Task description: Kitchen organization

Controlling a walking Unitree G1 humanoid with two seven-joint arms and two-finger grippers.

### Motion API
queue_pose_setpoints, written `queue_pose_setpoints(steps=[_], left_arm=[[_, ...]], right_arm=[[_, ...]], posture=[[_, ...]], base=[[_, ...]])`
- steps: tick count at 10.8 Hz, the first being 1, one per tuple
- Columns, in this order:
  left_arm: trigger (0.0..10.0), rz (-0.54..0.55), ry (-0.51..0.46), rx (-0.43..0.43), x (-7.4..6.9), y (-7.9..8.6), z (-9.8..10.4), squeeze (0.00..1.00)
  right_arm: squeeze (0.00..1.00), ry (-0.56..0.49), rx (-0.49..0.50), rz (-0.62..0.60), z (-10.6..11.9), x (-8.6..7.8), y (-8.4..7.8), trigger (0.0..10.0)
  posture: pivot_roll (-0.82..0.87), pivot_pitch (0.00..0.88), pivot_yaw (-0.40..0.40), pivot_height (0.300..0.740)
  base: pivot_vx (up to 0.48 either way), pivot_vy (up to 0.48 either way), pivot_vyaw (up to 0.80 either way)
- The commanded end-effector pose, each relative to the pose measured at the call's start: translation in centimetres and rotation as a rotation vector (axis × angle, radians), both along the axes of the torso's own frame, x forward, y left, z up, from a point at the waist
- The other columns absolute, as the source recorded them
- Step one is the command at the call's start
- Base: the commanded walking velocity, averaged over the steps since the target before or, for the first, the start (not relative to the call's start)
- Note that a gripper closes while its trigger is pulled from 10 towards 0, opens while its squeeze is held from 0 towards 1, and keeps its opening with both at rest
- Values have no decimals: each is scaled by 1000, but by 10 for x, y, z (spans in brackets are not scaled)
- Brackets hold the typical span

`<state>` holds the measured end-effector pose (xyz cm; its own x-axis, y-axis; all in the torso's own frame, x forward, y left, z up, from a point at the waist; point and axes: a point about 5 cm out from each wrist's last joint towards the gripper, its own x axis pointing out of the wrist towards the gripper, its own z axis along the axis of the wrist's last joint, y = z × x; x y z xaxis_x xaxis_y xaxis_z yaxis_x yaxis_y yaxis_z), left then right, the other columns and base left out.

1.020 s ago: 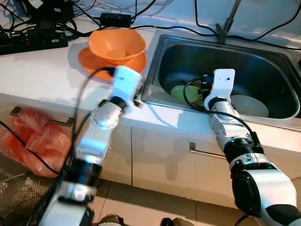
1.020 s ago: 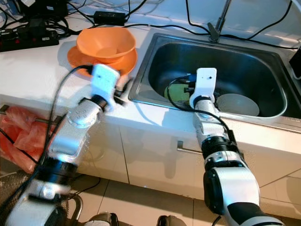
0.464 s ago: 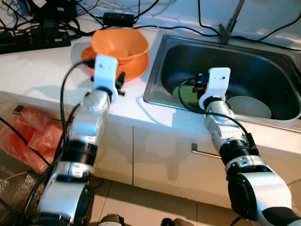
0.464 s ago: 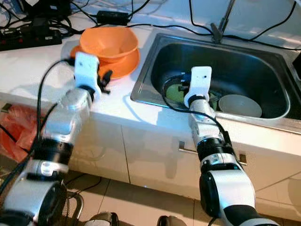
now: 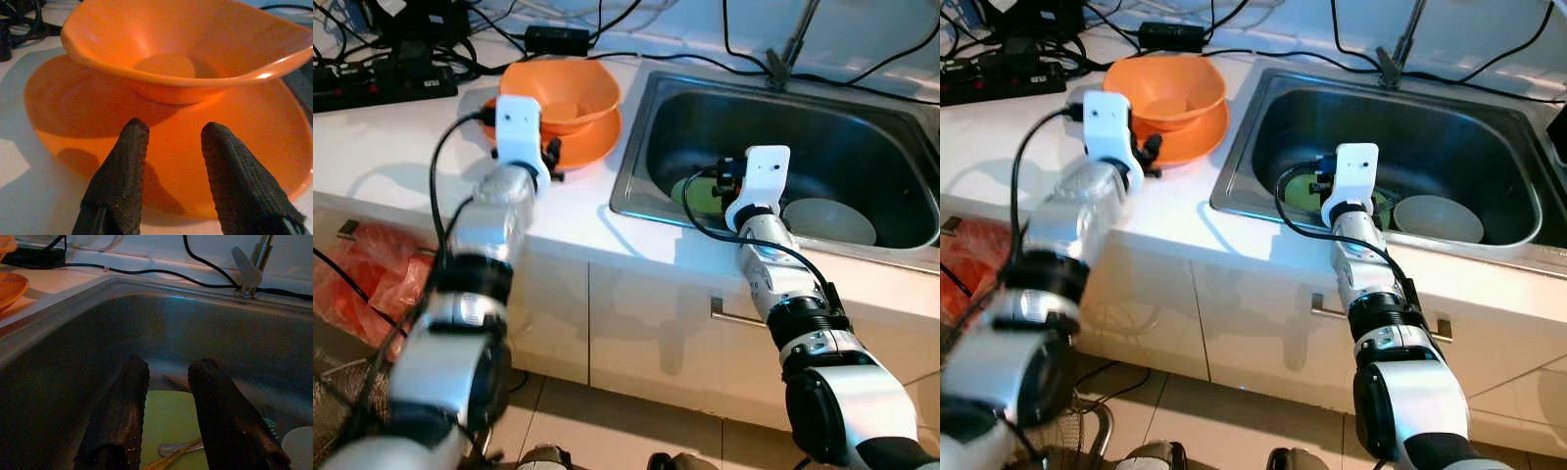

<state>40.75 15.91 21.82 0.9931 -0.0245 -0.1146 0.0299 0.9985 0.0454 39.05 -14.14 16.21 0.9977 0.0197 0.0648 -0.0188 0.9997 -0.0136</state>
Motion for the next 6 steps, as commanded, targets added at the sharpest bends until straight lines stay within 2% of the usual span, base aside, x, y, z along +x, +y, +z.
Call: queue_pose_setpoints(steps=[1, 2, 4, 6], left_arm=[[10000, 4, -7, -21, 2, 0, 4, 0], [10000, 19, 1, -55, 6, 3, 9, 0], [10000, 44, 83, -90, 11, 9, 6, 0], [10000, 46, 153, -89, 12, 17, 4, 0]], right_arm=[[0, 0, 8, 1, -1, -1, -2, 10000], [0, 0, 11, 4, -1, -2, 0, 10000], [0, 3, 11, 10, -3, -3, 1, 10000], [0, 8, 8, 10, -4, -3, 1, 10000]], posture=[[71, 95, -46, 740], [71, 95, -46, 740], [70, 97, -43, 740], [71, 97, -42, 740]], base=[[0, 0, 0], [0, 0, 0], [0, 0, 0], [0, 0, 0]])
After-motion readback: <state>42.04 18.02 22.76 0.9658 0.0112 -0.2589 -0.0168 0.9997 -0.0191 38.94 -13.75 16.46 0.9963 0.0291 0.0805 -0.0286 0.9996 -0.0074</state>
